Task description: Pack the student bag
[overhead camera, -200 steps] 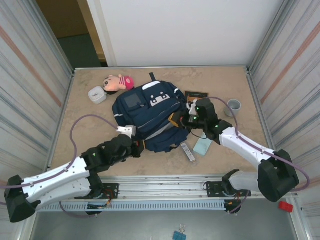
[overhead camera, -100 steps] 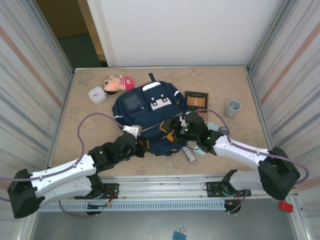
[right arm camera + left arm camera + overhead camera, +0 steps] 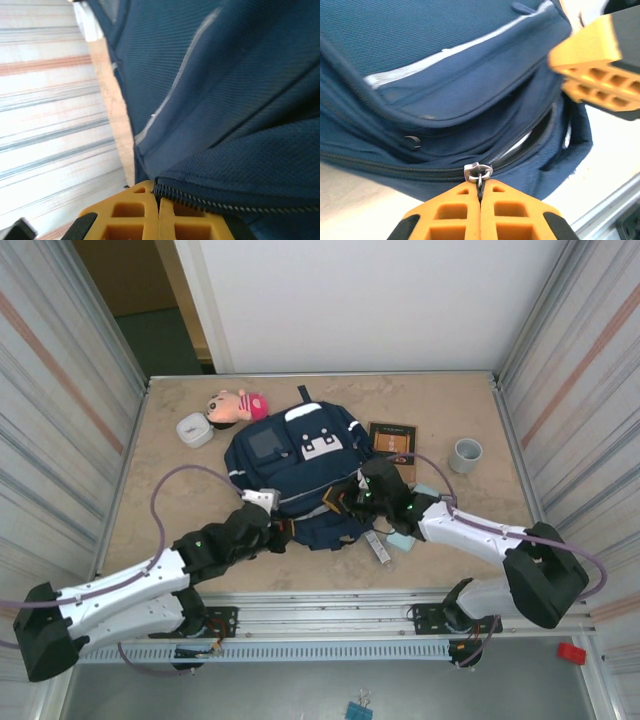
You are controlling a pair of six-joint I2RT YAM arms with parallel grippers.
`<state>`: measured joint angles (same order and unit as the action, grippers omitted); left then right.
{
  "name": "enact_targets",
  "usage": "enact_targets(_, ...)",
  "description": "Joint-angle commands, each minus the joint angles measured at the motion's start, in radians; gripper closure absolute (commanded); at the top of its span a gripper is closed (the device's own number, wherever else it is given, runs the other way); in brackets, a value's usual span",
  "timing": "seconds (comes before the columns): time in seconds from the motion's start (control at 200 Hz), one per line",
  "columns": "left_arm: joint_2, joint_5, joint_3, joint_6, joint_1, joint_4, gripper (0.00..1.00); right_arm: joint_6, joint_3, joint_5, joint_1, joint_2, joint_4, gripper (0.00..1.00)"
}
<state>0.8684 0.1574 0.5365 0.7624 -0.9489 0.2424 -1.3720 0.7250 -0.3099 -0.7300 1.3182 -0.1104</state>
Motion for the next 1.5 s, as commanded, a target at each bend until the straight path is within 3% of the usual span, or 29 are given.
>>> enact_targets(0.0, -0.061, 0.033, 0.003, -0.018, 0.065, 0.077, 1.00, 0.143, 0.112, -0.064, 0.060, -0.074, 0.091, 1.00)
enact_targets(0.281, -0.114, 0.015, -0.040, -0.107, 0.262, 0.082, 1.00, 0.261, 0.280, -0.207, 0.117, -0.091, 0.188, 1.00)
enact_targets(0.486, -0.031, -0.052, -0.050, -0.137, 0.467, 0.003, 1.00, 0.292, 0.333, -0.269, 0.116, -0.060, 0.193, 1.00)
enact_targets(0.782, 0.181, -0.047, 0.005, -0.214, 0.595, -0.128, 0.98, 0.329, 0.430, -0.333, 0.112, -0.023, 0.225, 1.00)
enact_targets(1.117, 0.333, -0.082, 0.055, -0.247, 0.739, -0.211, 0.94, 0.250, 0.406, -0.286, 0.047, -0.013, 0.135, 1.00)
enact_targets(1.203, 0.346, -0.118, 0.084, -0.253, 0.762, -0.199, 0.86, 0.230, 0.396, -0.250, 0.015, 0.001, 0.109, 1.00)
enact_targets(1.288, 0.326, -0.150, 0.120, -0.251, 0.767, -0.148, 0.67, 0.211, 0.380, -0.189, -0.013, 0.014, 0.097, 1.00)
enact_targets(1.363, 0.284, -0.162, 0.154, -0.233, 0.766, -0.066, 0.54, 0.128, 0.335, -0.114, -0.032, 0.013, 0.053, 1.00)
enact_targets(1.493, 0.186, -0.132, 0.231, -0.224, 0.766, 0.123, 0.40, 0.041, 0.261, 0.000, -0.082, 0.011, -0.028, 1.00)
